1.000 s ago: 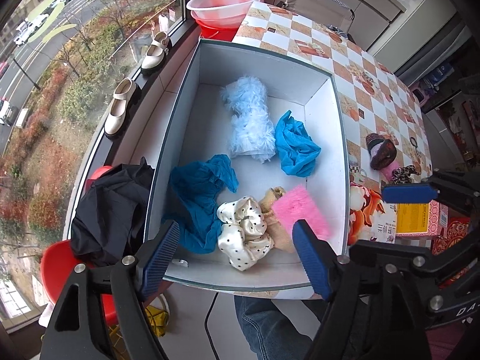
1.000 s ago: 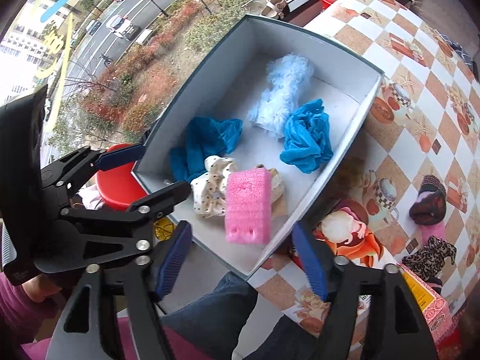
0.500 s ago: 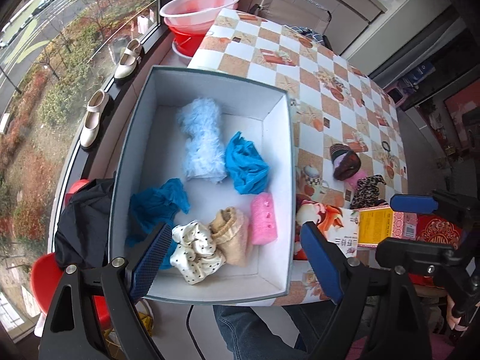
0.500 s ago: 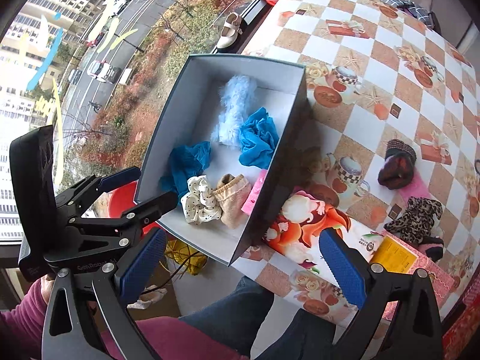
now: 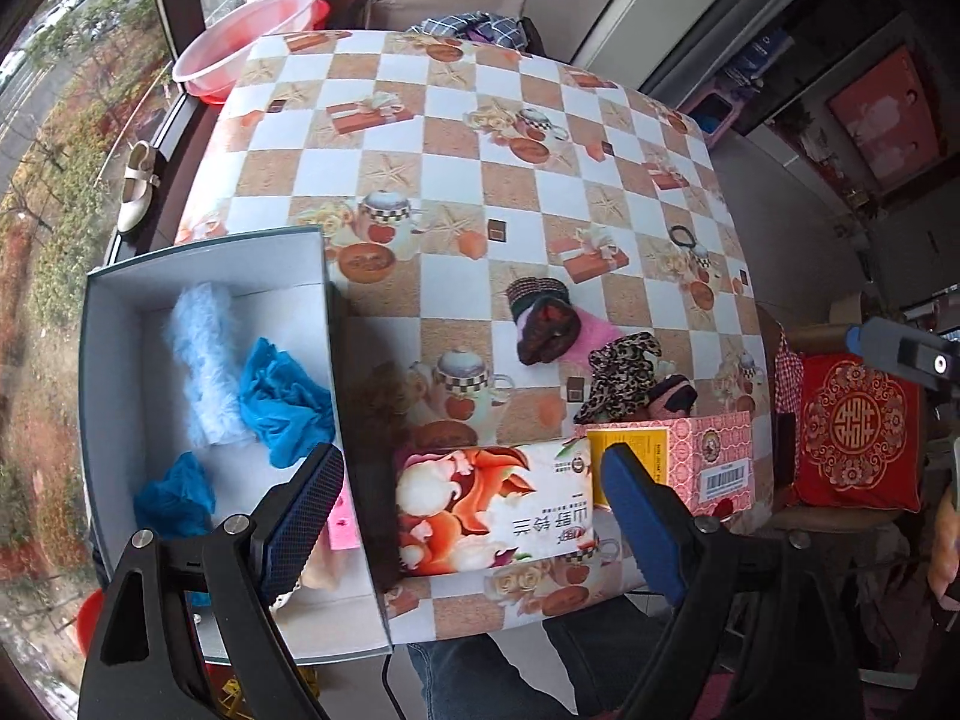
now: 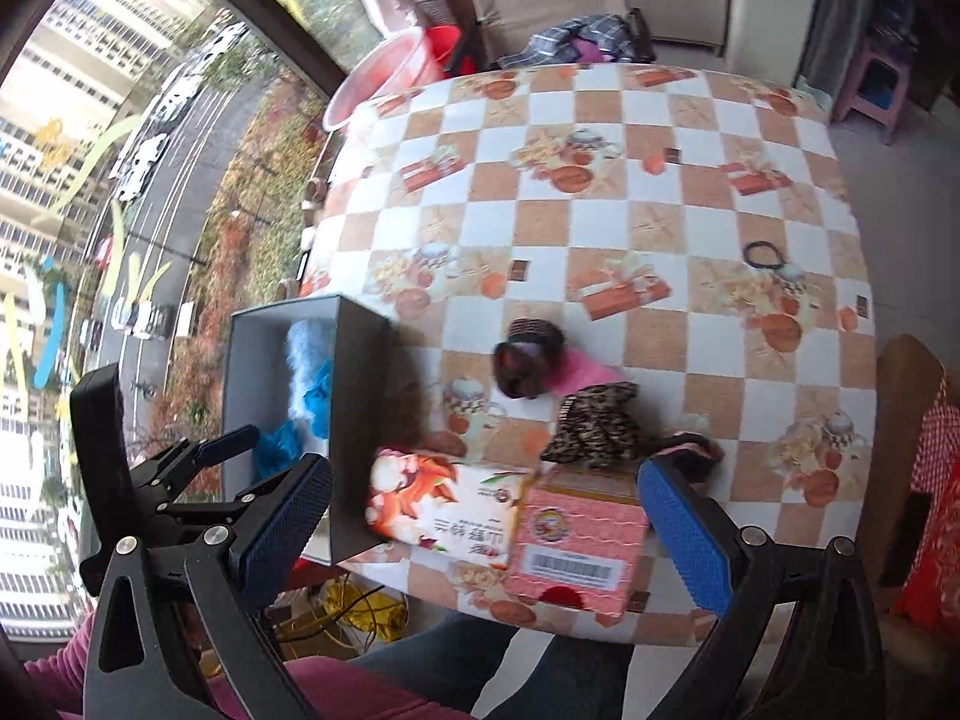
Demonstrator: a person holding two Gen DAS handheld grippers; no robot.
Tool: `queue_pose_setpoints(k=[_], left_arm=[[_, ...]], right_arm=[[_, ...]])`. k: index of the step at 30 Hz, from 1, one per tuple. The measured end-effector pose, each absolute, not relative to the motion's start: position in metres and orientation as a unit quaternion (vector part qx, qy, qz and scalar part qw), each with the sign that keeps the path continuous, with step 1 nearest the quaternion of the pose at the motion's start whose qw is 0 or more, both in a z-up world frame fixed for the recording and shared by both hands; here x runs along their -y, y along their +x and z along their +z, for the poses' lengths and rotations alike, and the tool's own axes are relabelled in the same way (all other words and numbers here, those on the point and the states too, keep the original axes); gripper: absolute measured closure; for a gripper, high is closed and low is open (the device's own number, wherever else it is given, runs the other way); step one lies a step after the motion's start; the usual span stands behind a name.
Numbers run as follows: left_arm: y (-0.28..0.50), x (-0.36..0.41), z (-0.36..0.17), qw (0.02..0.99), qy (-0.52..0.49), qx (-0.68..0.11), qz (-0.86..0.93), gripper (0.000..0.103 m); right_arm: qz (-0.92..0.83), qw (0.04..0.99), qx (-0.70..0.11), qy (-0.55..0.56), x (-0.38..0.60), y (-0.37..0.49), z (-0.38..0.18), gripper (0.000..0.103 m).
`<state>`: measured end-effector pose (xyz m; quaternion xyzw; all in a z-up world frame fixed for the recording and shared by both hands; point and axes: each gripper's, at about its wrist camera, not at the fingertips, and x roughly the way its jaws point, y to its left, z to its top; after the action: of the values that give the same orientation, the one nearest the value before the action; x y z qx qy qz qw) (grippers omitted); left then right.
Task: Organize soft objects
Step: 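Withdraw both open grippers from the box back over the table, then grasp the purple-green knit sock with the left gripper while the right grasps the pink-navy knit sock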
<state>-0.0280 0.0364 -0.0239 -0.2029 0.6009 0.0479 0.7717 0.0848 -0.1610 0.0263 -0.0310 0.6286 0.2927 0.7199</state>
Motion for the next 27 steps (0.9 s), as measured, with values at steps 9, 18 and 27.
queue_pose_setpoints(k=[9,18,27], left_arm=[[0.034,0.001,-0.051,0.752,-0.159,-0.638,0.053,0.013],[0.078,0.013,-0.091,0.725,-0.141,-0.671,0.066,0.013],[0.098,0.020,-0.124,0.706,-0.124,-0.692,0.077,0.013]], right_arm=[[0.163,0.695,-0.698,0.057,0.277,0.143,-0.056,0.000],[0.119,0.647,-0.749,0.070,0.324,0.146,-0.128,0.000],[0.123,0.624,-0.769,0.060,0.325,0.152,-0.171,0.000]])
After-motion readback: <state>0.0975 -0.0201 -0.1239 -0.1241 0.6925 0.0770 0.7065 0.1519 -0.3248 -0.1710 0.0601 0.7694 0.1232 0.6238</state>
